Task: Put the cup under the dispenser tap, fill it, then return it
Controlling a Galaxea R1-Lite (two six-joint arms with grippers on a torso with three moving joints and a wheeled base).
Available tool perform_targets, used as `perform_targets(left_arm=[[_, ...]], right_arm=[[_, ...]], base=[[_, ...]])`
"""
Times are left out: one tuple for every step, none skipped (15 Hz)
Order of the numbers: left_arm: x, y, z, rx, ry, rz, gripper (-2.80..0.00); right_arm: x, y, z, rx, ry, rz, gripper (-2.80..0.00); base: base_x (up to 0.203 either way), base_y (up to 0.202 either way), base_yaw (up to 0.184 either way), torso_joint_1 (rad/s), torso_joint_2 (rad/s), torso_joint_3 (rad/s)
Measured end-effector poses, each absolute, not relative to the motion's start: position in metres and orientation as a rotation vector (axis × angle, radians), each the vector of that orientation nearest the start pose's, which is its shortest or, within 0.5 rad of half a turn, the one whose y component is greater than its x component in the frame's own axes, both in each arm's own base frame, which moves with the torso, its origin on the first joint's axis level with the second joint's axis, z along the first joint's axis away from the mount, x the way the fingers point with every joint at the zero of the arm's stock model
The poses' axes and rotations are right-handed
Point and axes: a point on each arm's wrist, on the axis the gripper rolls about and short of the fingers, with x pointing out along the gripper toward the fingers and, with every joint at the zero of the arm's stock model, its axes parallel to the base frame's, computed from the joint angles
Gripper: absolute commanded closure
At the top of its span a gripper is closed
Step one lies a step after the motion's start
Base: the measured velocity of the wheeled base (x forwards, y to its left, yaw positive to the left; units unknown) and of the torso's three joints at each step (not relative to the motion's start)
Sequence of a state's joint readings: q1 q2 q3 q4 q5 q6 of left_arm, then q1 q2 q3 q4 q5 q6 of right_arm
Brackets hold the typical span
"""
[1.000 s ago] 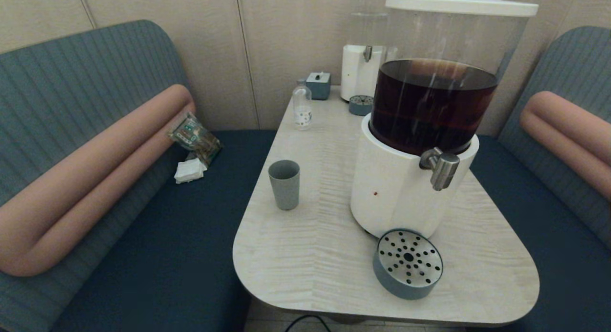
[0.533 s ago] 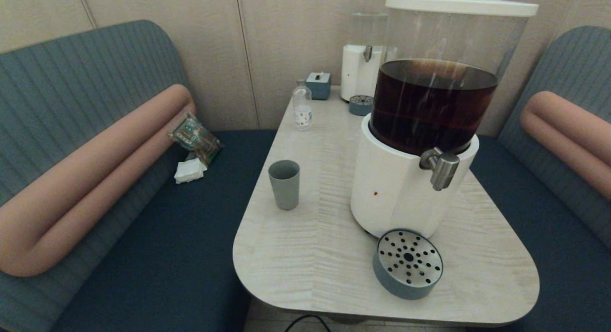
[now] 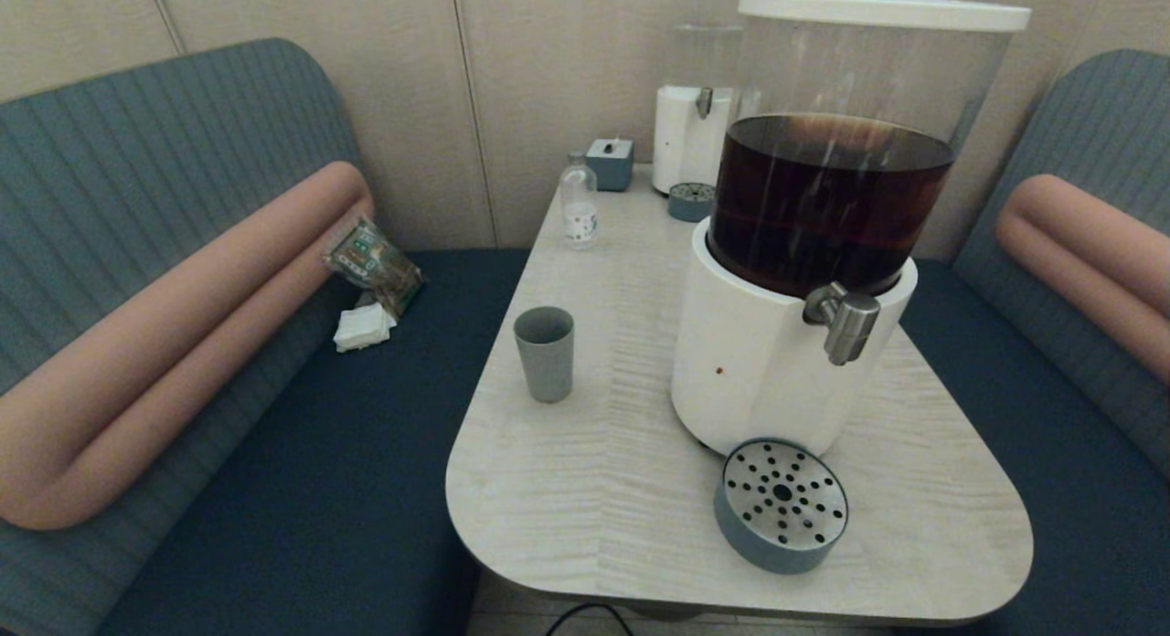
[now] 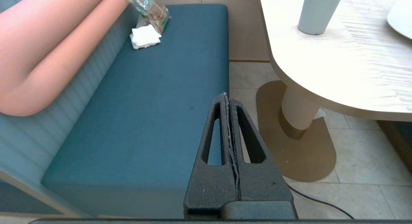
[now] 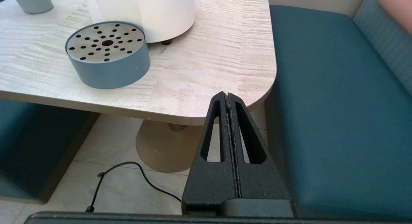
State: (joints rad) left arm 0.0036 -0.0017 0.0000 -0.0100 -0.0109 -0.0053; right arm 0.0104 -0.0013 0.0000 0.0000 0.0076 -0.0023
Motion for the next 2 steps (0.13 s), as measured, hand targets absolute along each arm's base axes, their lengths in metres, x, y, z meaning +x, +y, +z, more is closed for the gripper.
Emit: perform_targets(left_arm=[[-0.0229, -0.0003, 0.0765, -0.006, -0.012, -0.007, 0.00], [-0.0229, -0.0003, 0.0765, -0.006, -0.012, -0.007, 0.00]], right_arm=[[-0.0229, -0.0001, 0.0755, 0.003, -0.001, 0.018, 0.00], [-0.0229, -0.0001, 0.0755, 0.005, -0.001, 0.017, 0.00]], base=[[0.000, 0.000, 0.000, 0.000, 0.00, 0.000], [0.000, 0.000, 0.000, 0.000, 0.00, 0.000]])
